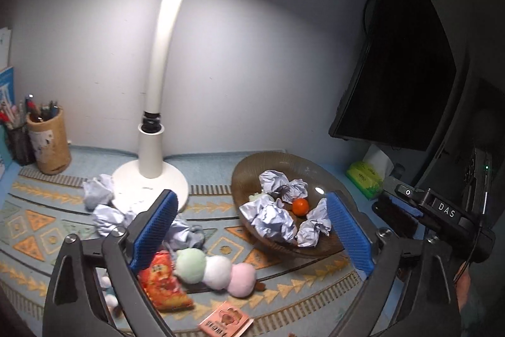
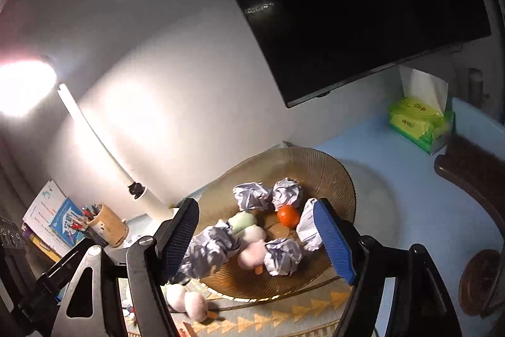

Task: Organize objects
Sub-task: 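Grasp the Hello Kitty plush with the left tool while the right tool grasps the pink box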

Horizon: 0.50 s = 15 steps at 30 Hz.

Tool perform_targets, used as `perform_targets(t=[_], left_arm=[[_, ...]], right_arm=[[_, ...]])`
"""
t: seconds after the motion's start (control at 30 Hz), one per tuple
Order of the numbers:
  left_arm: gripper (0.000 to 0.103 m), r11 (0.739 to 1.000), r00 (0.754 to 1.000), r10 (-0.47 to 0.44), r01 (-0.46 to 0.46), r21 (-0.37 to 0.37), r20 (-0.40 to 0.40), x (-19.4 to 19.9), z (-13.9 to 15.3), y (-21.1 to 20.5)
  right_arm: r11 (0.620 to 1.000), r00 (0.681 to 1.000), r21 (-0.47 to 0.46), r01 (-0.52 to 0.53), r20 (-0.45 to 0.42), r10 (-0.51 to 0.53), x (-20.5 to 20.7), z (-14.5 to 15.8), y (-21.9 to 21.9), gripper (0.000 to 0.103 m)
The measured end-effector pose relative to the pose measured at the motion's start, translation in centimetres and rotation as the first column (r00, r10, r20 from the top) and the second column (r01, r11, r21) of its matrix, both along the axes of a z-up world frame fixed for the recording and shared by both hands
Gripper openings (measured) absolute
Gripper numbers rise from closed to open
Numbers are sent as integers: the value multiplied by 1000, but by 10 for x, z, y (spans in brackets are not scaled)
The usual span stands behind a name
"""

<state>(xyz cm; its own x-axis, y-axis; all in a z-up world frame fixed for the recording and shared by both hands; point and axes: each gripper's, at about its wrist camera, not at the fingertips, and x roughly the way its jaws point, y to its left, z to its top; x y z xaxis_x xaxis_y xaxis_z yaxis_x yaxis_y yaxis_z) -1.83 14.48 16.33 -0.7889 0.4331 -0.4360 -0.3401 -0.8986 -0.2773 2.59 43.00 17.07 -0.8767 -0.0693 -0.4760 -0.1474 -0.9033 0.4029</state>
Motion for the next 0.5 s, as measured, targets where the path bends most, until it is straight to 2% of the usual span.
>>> perform_targets(t=[0.1, 0.17, 0.27, 0.37, 0.43, 0.5], left_arm=[[102, 998, 998, 56, -56, -25, -27, 32, 3, -46], [102, 989, 991, 131, -132, -60, -16, 49, -10, -76], [102, 957, 964, 265, -259, -134, 32, 62, -55, -115], [101, 915, 932, 350, -318, -249, 98, 60, -108, -138], [101, 910, 925, 360, -319, -264, 121, 61, -130, -144], [101, 917, 927, 347, -304, -257, 142, 59, -140, -143]], right_arm=[[998, 998, 1, -63, 8, 63, 24, -1, -26, 74], [994, 994, 25, -110, 27, 110, 39, -16, -49, 74], [984, 983, 59, -170, 77, 165, 51, -58, -85, 86], [977, 967, 42, -211, 154, 202, 50, -103, -109, 86], [969, 942, -21, -247, 229, 245, 41, -126, -115, 86], [967, 936, -26, -252, 247, 251, 38, -138, -117, 86]])
